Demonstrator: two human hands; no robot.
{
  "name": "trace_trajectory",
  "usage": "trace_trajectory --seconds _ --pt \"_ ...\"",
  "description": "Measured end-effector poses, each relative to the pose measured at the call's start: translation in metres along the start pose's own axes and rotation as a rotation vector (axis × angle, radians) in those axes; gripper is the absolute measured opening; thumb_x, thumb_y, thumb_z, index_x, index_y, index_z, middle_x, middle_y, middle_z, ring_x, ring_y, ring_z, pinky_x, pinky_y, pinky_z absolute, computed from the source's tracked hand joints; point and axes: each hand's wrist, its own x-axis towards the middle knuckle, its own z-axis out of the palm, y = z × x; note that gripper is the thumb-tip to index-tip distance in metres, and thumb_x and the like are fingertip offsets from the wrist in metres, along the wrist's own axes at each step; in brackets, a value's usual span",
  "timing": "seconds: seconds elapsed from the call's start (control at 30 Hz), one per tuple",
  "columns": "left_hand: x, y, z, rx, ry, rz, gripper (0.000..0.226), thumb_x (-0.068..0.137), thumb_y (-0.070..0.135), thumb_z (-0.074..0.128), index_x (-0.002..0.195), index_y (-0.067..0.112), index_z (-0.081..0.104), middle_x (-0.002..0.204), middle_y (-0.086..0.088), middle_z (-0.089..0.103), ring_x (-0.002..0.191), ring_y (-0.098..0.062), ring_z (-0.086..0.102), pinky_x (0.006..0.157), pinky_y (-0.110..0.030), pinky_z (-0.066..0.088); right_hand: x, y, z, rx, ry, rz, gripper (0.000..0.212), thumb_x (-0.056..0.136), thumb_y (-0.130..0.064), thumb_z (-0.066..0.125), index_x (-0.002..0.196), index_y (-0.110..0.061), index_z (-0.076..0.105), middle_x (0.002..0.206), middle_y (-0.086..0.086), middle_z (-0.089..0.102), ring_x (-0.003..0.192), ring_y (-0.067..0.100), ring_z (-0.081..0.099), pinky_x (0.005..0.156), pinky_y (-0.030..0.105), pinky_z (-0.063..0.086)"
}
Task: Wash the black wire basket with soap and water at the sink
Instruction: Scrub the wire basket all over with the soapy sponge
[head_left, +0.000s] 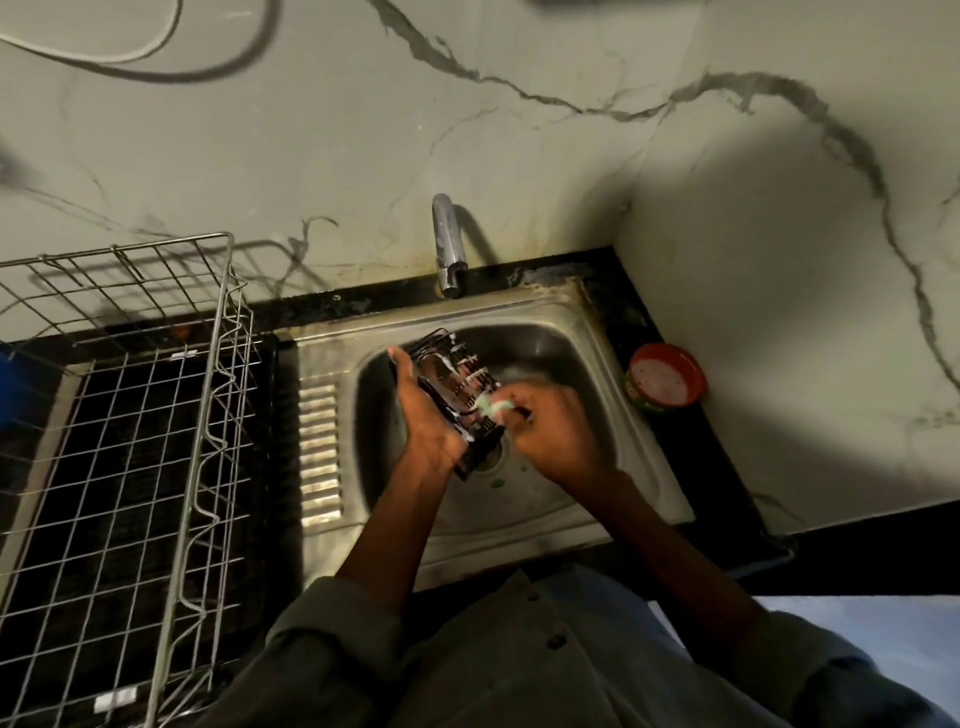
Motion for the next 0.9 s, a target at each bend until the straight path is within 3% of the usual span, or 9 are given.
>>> trace_trajectory --seconds 0.1,0.23,0.37,0.43,0.53,0.63,0.7,0.8,0.9 --pt "0.006 0.005 -0.005 -0.034 0.097 -0.031 0.083 0.085 0.090 0.038 0.103 0.016 0.069 0.101 -0.014 0.065 0.089 -0.033 0.064 0.087 -0.045 0.054 0.003 0.000 -0.002 -0.049 0.188 0.102 0.015 0.086 -0.015 0.069 0.099 -0.020 0.075 0.102 0.001 0.073 0.094 0.021 0.069 0.082 0.040 0.056" --pt "0.014 0.012 -0.003 -0.132 0.118 0.032 0.086 0.097 0.081 0.017 0.098 0.013 0.069 0.090 -0.016 0.070 0.090 -0.035 0.064 0.098 -0.050 0.049 -0.016 -0.023 0.006 0.049 0.052 -0.224 0.016 0.088 -0.010 0.066 0.096 -0.019 0.075 0.101 -0.004 0.070 0.096 0.014 0.063 0.087 0.030 0.050" --pt "0.019 0.010 -0.008 -0.161 0.160 -0.037 0.093 0.096 0.081 0.012 0.116 0.011 0.070 0.127 -0.023 0.068 0.125 -0.045 0.058 0.118 -0.065 0.032 -0.007 0.002 0.011 0.088 0.201 -0.026 0.019 0.082 -0.007 0.069 0.096 -0.021 0.069 0.111 -0.001 0.054 0.105 0.019 0.055 0.093 0.035 0.046" --pt "0.019 0.009 -0.006 -0.144 0.187 -0.064 0.096 0.096 0.081 0.009 0.122 0.010 0.068 0.137 -0.023 0.063 0.131 -0.045 0.056 0.117 -0.066 0.034 -0.005 0.003 0.011 0.296 0.148 0.056 0.021 0.086 -0.001 0.065 0.101 -0.017 0.063 0.112 0.002 0.055 0.106 0.017 0.058 0.094 0.032 0.048" --pt "0.015 0.010 0.001 -0.099 0.186 -0.096 0.101 0.095 0.084 0.008 0.123 0.008 0.069 0.135 -0.028 0.064 0.127 -0.047 0.059 0.115 -0.065 0.038 -0.007 -0.005 0.012 0.490 0.079 0.141 0.015 0.097 -0.002 0.057 0.109 -0.011 0.058 0.113 0.005 0.062 0.103 0.010 0.061 0.084 0.015 0.048" --pt "0.001 0.002 0.017 0.082 0.193 -0.092 0.095 0.094 0.085 0.021 0.116 0.007 0.070 0.121 -0.024 0.073 0.111 -0.039 0.069 0.105 -0.053 0.052 0.003 -0.006 0.012 0.585 0.146 0.229 0.012 0.099 -0.009 0.056 0.109 -0.013 0.059 0.109 0.007 0.067 0.099 0.019 0.065 0.079 0.023 0.052" --pt "-0.009 -0.006 0.026 0.222 0.167 -0.111 0.098 0.090 0.089 0.022 0.116 0.009 0.071 0.114 -0.019 0.077 0.108 -0.035 0.071 0.094 -0.046 0.057 0.010 -0.006 0.009 0.613 0.172 0.298 0.013 0.101 -0.010 0.055 0.112 -0.012 0.060 0.108 0.007 0.069 0.092 0.015 0.067 0.070 0.020 0.051" --pt "-0.017 -0.017 0.028 0.282 0.157 -0.116 0.104 0.085 0.094 0.018 0.121 0.013 0.072 0.124 -0.017 0.074 0.116 -0.033 0.070 0.101 -0.048 0.054 0.012 -0.008 0.004 0.646 0.158 0.349 0.014 0.103 -0.011 0.052 0.115 -0.011 0.058 0.109 0.007 0.070 0.085 0.016 0.069 0.063 0.020 0.054" --pt "-0.021 -0.019 0.026 0.199 0.114 -0.135 0.101 0.087 0.091 0.019 0.119 0.013 0.073 0.124 -0.016 0.075 0.113 -0.031 0.072 0.106 -0.047 0.051 0.019 -0.010 0.005 0.583 0.137 0.325 0.013 0.102 -0.016 0.054 0.113 -0.018 0.059 0.110 0.004 0.068 0.091 0.022 0.070 0.075 0.035 0.058"
